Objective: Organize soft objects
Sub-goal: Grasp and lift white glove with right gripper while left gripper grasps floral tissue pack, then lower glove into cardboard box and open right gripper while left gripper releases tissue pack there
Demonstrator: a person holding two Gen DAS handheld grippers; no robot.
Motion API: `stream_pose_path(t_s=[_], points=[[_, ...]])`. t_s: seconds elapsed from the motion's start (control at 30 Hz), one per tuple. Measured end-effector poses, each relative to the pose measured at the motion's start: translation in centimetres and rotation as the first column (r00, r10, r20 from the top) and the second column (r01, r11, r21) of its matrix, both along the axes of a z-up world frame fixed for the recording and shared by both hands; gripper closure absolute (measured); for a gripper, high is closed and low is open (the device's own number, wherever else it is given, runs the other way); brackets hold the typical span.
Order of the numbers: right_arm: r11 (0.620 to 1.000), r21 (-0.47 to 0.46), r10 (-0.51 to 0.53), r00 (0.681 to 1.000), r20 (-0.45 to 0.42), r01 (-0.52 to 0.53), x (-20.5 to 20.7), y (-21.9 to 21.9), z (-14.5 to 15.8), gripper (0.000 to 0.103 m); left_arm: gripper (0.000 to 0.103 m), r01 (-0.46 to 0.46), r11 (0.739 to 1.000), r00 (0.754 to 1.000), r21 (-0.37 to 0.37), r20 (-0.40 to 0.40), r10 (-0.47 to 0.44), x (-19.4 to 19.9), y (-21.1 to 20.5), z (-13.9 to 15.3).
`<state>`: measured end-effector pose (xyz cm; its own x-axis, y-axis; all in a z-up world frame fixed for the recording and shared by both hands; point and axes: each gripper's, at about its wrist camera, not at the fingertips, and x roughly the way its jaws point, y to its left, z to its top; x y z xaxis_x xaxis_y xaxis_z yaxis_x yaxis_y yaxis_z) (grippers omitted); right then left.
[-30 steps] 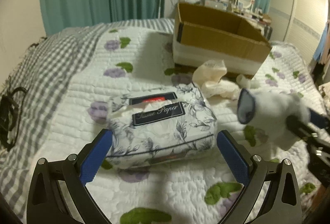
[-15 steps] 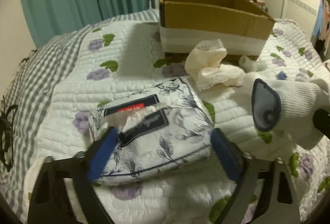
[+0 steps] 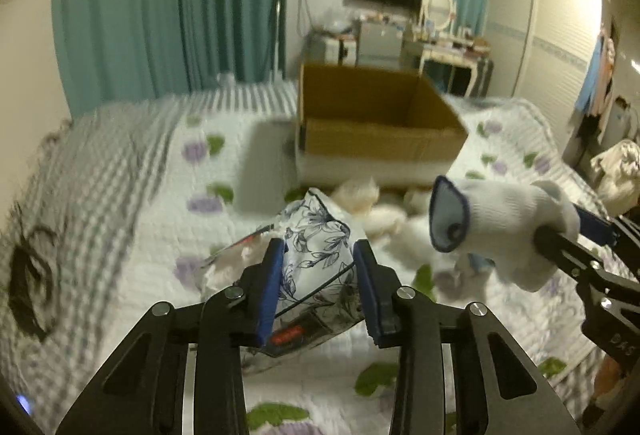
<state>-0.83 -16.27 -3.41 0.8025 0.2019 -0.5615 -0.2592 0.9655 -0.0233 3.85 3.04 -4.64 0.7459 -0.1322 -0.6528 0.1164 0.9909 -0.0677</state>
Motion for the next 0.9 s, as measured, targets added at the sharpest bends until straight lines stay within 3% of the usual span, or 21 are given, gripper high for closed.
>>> stream_pose_path(t_s=[0.23, 0.5, 0.7, 0.9], points=[[1.0, 0.001, -0.005, 0.994, 0.111, 0.005, 3.3, -0.8, 5.4, 0.051, 0.069, 0.058, 0.997, 0.989, 0.059, 0.132, -0.065, 1.0, -1.7, 5.5], [1.0, -0.007, -0.029, 0.988, 0.153, 0.031, 12.0, -1.7, 9.2, 0.051, 0.069, 0.104, 0.992, 0.966, 0.066, 0.232, -0.117, 7.7, -3.8, 11.0], [0.998, 0.019, -0.057, 0.995, 0.082, 0.056, 21.5, -2.3, 7.0, 0.051, 0.069, 0.126, 0.988, 0.969, 0.087, 0.204, -0.141, 14.9, -5.5, 9.9], [0.998, 0.046, -0.045, 0.999, 0.006, 0.044, 27.3, -2.0, 2.3, 0.051, 0.068, 0.154, 0.98, 0.973, 0.128, 0.153, -0.172, 20.3, -7.1, 5.5]])
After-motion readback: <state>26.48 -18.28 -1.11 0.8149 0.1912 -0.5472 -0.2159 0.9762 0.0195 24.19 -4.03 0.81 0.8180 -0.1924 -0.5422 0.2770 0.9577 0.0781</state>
